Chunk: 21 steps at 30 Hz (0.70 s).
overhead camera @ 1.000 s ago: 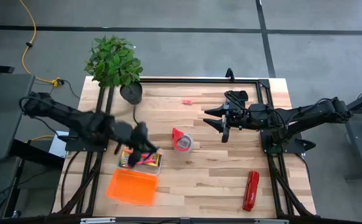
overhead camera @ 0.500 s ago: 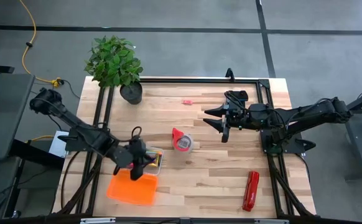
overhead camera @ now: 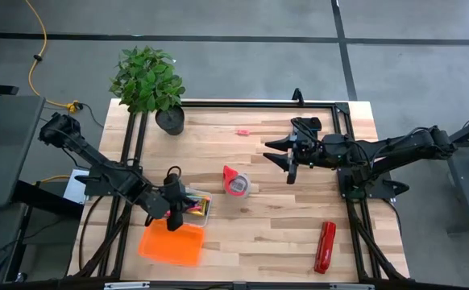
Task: Pack school essentials
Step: Put the blue pen into the orange supply box
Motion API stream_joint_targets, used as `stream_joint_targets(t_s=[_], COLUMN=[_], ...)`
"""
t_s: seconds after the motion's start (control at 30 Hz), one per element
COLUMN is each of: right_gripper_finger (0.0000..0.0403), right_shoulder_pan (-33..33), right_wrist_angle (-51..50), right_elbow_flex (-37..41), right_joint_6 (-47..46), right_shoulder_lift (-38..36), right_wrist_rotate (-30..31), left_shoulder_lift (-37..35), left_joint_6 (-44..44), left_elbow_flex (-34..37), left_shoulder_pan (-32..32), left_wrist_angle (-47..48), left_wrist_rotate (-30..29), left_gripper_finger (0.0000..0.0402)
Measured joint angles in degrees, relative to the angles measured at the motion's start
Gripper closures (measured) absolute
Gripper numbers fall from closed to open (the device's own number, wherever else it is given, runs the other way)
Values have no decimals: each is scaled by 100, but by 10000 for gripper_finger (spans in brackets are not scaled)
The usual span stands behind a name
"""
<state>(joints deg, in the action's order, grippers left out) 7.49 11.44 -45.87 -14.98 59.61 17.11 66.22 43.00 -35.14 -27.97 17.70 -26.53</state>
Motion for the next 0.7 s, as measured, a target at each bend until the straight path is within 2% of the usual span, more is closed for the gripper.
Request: stream_joint_targets(t_s=[0.37,0.7], right_gripper_finger=[236,236], right_shoulder_pan=[-2,-1], right_wrist_angle=[0,3], right_elbow_flex=[0,0], right_joint_6=[-17,-17], right_shoulder_lift=[-1,-2], right_wrist_rotate=[95,99], left_shoulder_lift=[55,52], left_joint_6=[-210,-643], left_elbow_flex=[0,0], left_shoulder_pan=[-21,-15], left_wrist_angle=[227,250], left_wrist_rotate=[-3,-274], left_gripper_finger=[365,364])
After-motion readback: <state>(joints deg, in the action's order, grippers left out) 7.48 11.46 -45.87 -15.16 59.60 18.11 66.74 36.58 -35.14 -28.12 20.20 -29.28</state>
